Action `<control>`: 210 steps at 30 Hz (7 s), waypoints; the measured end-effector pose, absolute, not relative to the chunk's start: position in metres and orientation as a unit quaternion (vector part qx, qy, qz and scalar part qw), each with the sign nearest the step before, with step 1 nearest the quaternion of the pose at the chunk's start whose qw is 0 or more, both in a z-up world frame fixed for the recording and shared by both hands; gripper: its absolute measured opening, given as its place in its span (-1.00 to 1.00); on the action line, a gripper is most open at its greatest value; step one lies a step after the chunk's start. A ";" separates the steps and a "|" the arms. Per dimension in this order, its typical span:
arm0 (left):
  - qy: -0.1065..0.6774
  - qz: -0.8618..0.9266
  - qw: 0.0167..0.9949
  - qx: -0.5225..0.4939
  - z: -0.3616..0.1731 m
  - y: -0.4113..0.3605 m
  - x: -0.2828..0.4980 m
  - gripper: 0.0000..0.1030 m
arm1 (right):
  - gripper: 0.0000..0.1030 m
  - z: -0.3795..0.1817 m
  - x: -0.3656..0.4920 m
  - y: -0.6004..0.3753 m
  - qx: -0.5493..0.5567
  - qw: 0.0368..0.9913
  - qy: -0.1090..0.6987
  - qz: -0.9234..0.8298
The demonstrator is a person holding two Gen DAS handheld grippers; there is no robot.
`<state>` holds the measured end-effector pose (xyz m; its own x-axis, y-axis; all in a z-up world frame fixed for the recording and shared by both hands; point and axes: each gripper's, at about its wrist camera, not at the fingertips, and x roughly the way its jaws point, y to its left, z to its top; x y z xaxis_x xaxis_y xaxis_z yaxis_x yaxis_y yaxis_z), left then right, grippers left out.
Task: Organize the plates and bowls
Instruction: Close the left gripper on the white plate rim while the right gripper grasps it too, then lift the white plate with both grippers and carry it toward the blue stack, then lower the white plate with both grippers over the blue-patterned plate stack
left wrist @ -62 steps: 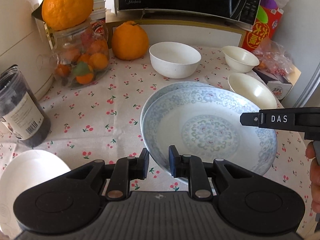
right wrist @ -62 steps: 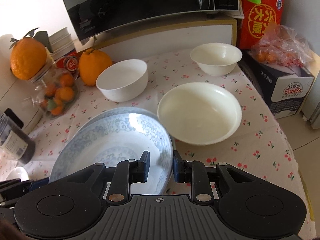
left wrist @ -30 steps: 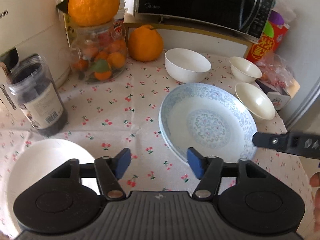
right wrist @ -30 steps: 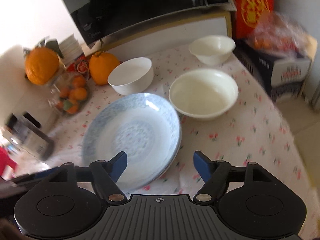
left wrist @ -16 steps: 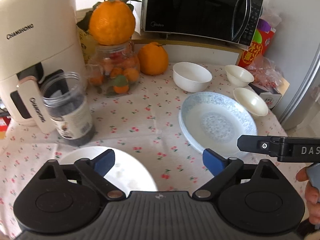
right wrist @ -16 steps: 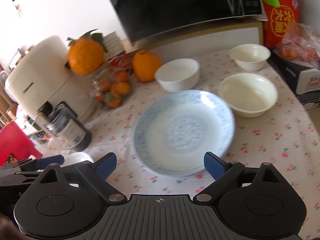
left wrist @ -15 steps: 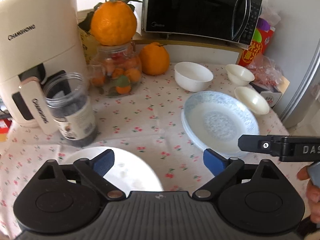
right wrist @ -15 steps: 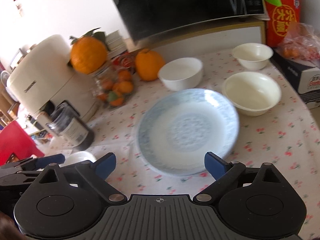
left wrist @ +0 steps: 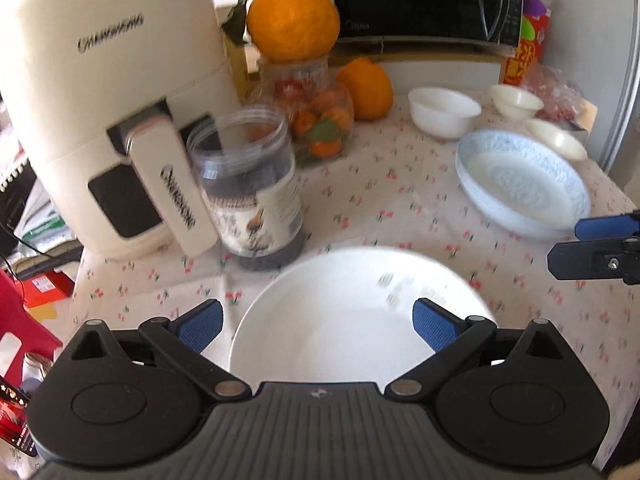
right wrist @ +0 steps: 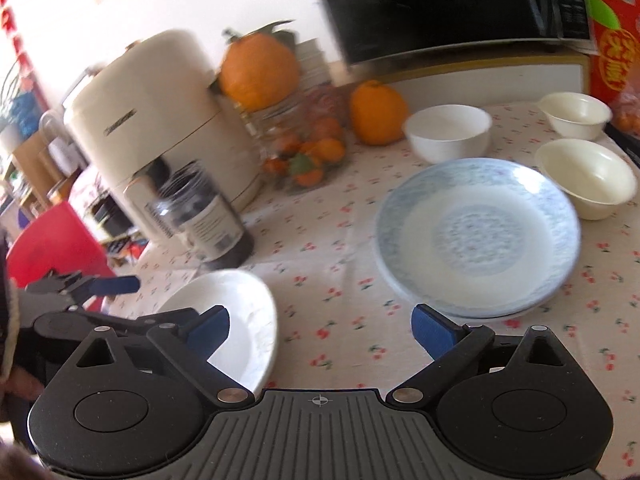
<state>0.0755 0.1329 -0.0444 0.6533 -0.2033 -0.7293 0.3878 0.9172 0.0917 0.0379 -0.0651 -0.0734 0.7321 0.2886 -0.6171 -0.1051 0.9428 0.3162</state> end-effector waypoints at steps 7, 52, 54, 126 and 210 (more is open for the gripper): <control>0.399 -0.175 0.891 0.126 -0.057 0.152 0.073 0.85 | 0.92 -0.102 0.029 -0.019 0.067 0.915 0.361 0.166; 0.444 -0.232 0.860 0.096 -0.067 0.145 0.067 -0.40 | -0.28 -0.110 0.052 -0.049 0.121 0.898 0.411 0.097; 0.442 -0.240 0.858 0.101 -0.067 0.141 0.065 -0.41 | -0.28 -0.110 0.054 -0.055 0.123 0.898 0.412 0.091; 0.355 -0.254 0.900 0.003 -0.032 0.039 0.107 -0.54 | -0.28 -0.031 0.093 -0.187 0.198 0.932 0.299 0.048; 0.382 -0.248 0.883 0.110 -0.060 -0.023 0.117 -0.51 | 0.16 -0.064 0.122 -0.219 0.149 0.877 0.457 -0.015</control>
<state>0.1174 -0.0226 -0.0598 0.5851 -0.3535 -0.7299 0.5217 0.8531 0.0050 0.1223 -0.2185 -0.0643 0.5815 0.1105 -0.8060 0.1620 0.9552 0.2478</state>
